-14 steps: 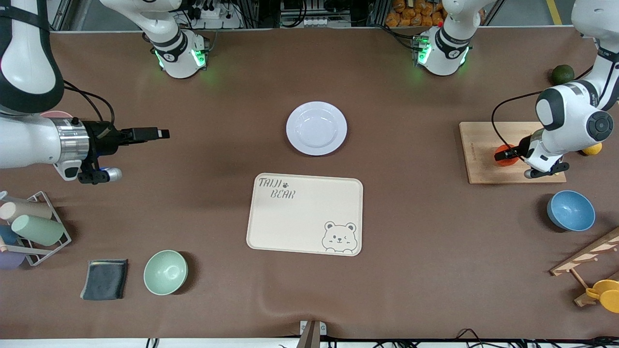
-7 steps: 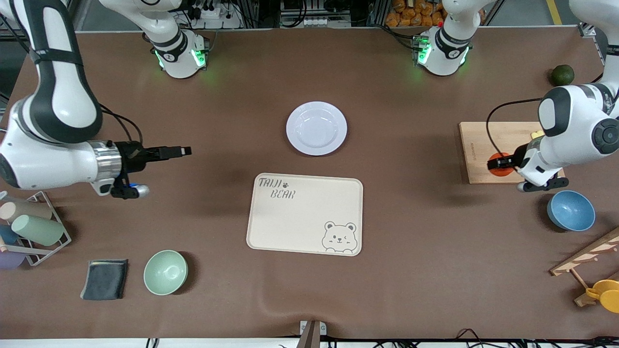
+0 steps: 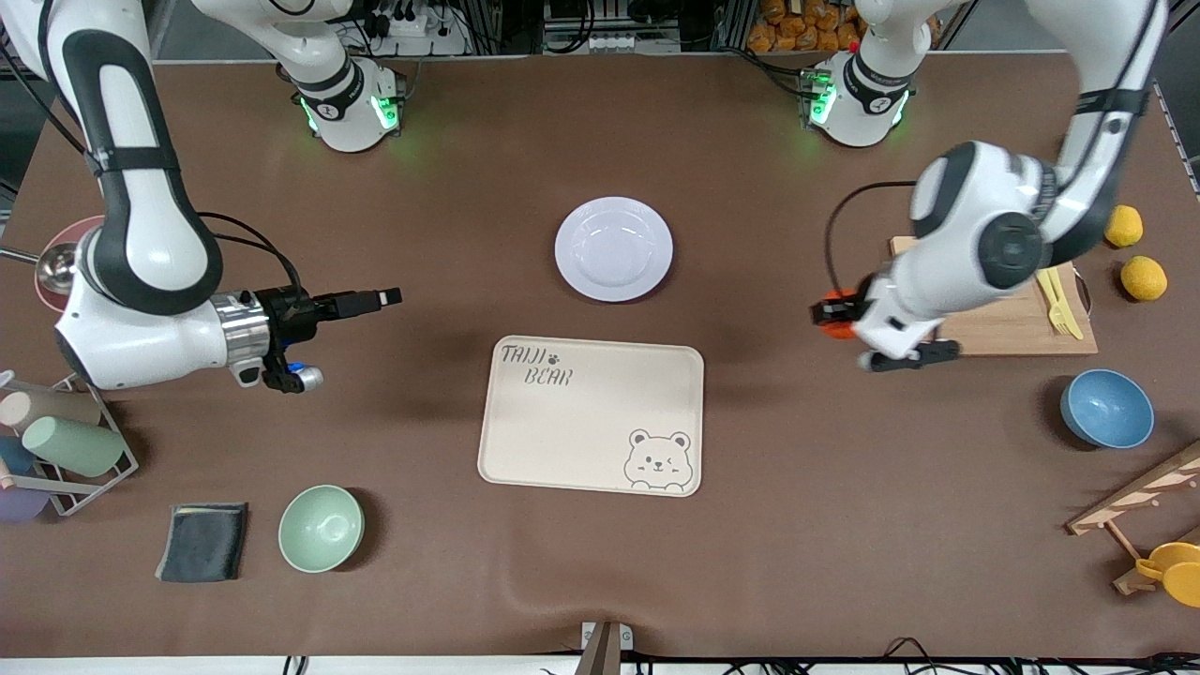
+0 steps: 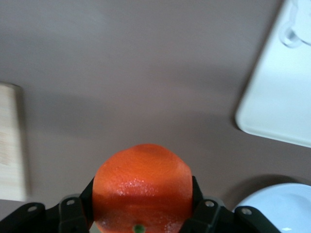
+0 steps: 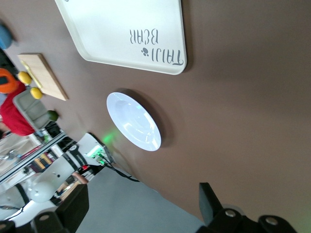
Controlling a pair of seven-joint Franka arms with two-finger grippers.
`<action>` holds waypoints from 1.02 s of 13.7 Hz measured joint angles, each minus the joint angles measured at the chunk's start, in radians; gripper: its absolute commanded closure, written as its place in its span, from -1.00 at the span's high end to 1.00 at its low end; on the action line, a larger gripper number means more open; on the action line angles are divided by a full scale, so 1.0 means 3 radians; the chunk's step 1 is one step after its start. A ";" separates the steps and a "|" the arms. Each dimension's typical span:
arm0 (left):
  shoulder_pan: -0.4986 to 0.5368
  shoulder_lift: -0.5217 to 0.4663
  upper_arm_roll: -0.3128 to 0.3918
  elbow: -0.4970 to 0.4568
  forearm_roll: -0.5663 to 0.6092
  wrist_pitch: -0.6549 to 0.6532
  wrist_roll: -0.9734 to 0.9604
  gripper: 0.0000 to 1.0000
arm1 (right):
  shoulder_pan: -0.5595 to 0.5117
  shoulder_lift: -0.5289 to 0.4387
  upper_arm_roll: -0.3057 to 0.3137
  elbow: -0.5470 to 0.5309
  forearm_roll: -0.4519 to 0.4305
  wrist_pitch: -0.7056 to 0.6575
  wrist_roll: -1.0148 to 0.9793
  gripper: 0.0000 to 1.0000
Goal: Place orange and plate with both arms
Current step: 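Carry the orange with the left gripper and lower it onto the plate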
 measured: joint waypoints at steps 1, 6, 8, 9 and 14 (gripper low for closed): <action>-0.0210 0.0074 -0.0001 0.0041 0.0000 0.0030 -0.0242 -0.87 | -0.0014 0.0030 -0.0003 -0.0091 0.0065 0.0061 -0.0110 1.00; -0.1099 0.0339 0.0000 0.0042 0.0000 0.0379 -0.1395 -0.87 | -0.0054 0.0193 -0.0011 -0.0266 0.0194 0.0118 -0.0496 1.00; -0.1340 0.0435 0.0004 -0.0069 0.0000 0.0672 -0.1737 -0.87 | -0.0087 0.0219 -0.0011 -0.0286 0.0222 0.0117 -0.0519 1.00; -0.1434 0.0483 0.0006 -0.0156 0.0001 0.0852 -0.1889 -0.87 | -0.0094 0.0230 -0.0011 -0.0291 0.0227 0.0117 -0.0522 1.00; -0.1660 0.0872 0.0016 -0.0372 0.0414 0.1382 -0.2584 -0.87 | -0.0085 0.0333 0.0002 -0.0329 0.0405 0.0112 -0.0631 1.00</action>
